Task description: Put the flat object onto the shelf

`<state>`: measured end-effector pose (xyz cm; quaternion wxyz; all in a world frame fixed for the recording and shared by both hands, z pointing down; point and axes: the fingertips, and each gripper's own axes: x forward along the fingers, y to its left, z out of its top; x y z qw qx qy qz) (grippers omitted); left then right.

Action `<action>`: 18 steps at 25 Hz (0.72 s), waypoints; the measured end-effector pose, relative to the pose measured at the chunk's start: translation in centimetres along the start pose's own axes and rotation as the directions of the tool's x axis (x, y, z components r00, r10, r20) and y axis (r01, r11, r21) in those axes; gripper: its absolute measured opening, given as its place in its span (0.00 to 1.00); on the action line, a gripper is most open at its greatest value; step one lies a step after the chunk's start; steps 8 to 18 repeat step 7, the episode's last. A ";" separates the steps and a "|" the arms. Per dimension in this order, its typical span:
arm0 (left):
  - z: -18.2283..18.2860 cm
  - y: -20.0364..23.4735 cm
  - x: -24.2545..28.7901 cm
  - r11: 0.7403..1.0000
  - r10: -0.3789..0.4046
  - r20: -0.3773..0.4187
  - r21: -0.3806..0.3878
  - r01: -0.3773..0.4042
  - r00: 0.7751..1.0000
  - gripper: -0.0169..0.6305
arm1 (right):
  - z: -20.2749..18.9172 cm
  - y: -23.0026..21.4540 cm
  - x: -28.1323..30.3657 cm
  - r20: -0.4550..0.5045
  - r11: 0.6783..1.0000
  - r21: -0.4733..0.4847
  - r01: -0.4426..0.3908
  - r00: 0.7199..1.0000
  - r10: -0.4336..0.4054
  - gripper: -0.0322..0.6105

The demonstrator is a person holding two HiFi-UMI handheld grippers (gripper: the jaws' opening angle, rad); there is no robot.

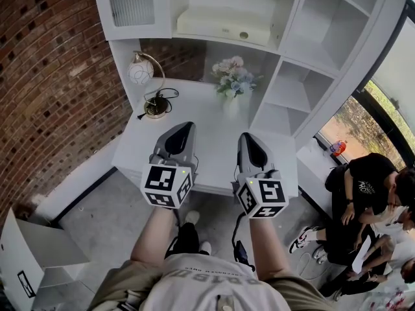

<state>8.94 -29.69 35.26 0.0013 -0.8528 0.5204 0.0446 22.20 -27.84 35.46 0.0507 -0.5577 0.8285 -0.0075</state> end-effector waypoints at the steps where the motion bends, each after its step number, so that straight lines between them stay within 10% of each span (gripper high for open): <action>1: 0.0 0.0 -0.1 1.000 0.002 0.001 0.000 -0.002 1.000 0.04 | 0.1 0.0 0.0 0.002 1.000 -0.002 0.000 1.000 0.000 0.05; 18: -0.2 0.2 -0.6 1.000 0.010 -0.002 -0.007 -0.010 1.000 0.04 | 0.1 0.2 -0.4 0.006 1.000 -0.004 0.000 1.000 0.000 0.05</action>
